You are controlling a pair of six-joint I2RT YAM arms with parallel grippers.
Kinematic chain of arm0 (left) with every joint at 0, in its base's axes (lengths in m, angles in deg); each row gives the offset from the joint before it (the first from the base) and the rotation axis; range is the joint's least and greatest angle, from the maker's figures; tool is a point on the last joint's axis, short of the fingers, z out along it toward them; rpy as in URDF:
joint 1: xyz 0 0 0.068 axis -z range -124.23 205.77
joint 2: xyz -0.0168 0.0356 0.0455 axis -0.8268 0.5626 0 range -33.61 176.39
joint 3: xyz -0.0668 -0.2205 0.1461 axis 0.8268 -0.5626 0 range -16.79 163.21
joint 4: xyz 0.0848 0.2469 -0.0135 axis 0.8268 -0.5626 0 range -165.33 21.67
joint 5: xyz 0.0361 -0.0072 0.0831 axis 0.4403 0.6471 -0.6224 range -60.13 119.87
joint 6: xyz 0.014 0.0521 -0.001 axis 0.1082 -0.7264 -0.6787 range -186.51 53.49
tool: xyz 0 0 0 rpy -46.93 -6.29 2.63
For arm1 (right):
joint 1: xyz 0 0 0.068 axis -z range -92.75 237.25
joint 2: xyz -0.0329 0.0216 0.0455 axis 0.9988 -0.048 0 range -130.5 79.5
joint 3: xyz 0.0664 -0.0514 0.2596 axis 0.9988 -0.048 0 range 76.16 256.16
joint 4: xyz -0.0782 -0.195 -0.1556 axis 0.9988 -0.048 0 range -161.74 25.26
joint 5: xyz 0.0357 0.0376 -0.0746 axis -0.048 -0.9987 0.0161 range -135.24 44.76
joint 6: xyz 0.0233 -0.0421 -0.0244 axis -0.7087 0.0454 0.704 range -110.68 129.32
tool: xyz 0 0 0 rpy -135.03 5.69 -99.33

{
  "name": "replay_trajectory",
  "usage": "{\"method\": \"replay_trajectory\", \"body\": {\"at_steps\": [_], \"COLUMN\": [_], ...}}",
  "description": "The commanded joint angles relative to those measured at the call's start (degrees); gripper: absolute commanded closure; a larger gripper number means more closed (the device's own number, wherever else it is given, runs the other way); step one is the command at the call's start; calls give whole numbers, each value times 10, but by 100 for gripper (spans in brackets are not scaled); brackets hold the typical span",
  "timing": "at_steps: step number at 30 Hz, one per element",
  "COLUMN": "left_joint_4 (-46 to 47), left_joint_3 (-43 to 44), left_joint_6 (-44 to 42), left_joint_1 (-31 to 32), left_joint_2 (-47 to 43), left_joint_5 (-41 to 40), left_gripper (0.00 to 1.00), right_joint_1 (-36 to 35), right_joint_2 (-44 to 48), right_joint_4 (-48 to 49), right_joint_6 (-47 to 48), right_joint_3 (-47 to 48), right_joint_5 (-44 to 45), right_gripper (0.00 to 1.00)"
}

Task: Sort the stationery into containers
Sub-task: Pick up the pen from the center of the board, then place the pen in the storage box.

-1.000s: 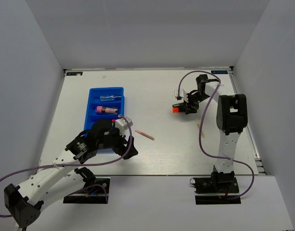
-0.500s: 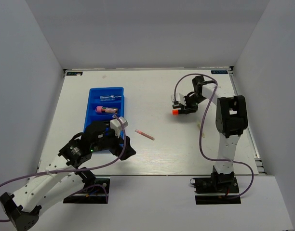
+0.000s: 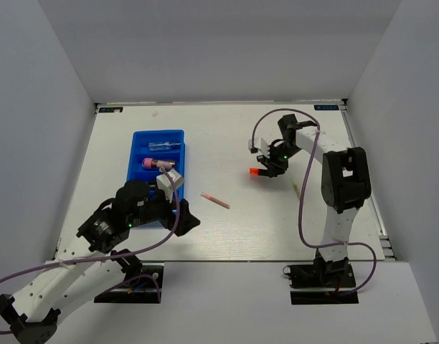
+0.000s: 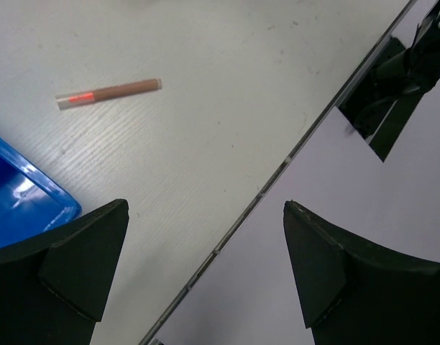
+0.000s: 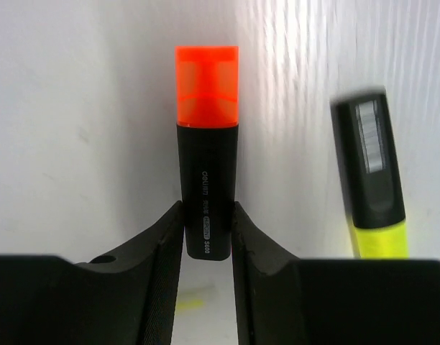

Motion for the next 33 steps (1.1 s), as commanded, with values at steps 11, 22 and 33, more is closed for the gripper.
{"method": "replay_trajectory", "body": {"at_steps": [11,22,33], "left_joint_4": [26,21,23], "left_joint_3": [63,73,61], "left_joint_6": [-3,7,10], "left_joint_1": [-1,0,1], "left_joint_2": [-45,-50,-62], "left_joint_5": [-23,-21,-15], "left_gripper": [1,1,1], "right_joint_1": [-210,-373,-415], "right_joint_2": [-14,-157,-196], "right_joint_4": [-110,58,234], "right_joint_6": [-351,-535,-551], "right_joint_3": [295,443,411], "right_joint_5": [-194,-139,-16], "right_gripper": [100,100,100]}}
